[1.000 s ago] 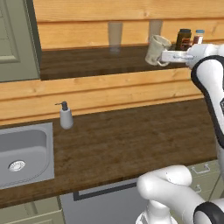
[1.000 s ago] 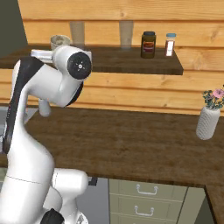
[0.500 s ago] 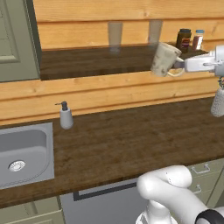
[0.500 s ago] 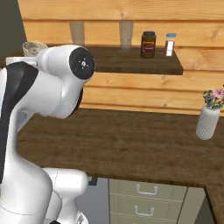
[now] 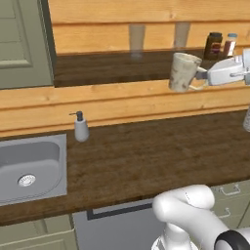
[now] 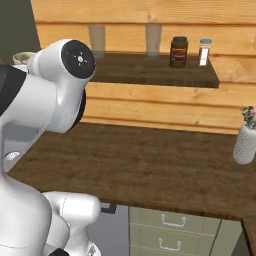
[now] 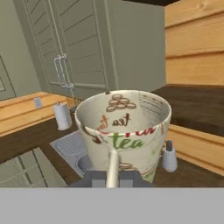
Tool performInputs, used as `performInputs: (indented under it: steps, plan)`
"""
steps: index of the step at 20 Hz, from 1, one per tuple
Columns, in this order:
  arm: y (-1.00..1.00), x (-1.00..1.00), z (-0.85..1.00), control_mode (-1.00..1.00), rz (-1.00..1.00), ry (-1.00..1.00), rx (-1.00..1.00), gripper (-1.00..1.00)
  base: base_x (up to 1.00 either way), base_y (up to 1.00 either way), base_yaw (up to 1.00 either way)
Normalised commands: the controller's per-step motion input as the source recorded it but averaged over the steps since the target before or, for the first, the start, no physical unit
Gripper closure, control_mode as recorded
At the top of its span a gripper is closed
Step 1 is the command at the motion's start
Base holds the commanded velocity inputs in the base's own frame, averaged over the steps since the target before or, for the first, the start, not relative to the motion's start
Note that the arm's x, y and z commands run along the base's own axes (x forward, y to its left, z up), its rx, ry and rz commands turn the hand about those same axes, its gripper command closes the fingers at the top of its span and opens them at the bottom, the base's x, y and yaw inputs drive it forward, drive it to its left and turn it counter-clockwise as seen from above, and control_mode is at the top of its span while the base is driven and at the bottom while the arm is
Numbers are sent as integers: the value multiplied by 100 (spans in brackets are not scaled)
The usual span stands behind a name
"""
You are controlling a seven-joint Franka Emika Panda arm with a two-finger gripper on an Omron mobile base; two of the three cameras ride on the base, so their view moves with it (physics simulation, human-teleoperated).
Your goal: Gather all objects into one cabinet and sort the glasses and bowls to opposite sides.
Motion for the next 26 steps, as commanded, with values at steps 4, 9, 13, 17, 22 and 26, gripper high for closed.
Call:
performInputs:
  steps: [4, 9, 13, 17, 22, 26]
  plan:
    - [0, 0, 0, 100, 0, 0, 0, 100, -7, 51, 62]
    - [0, 0, 0, 100, 0, 0, 0, 100, -20, 49, 75]
    - [0, 0, 0, 100, 0, 0, 0, 100, -29, 54, 81]
    - [0, 0, 0, 100, 0, 0, 0, 100, -29, 55, 86]
    - [0, 0, 0, 100, 0, 0, 0, 100, -28, 51, 87]
    - [0, 0, 0, 100, 0, 0, 0, 100, -25, 50, 90]
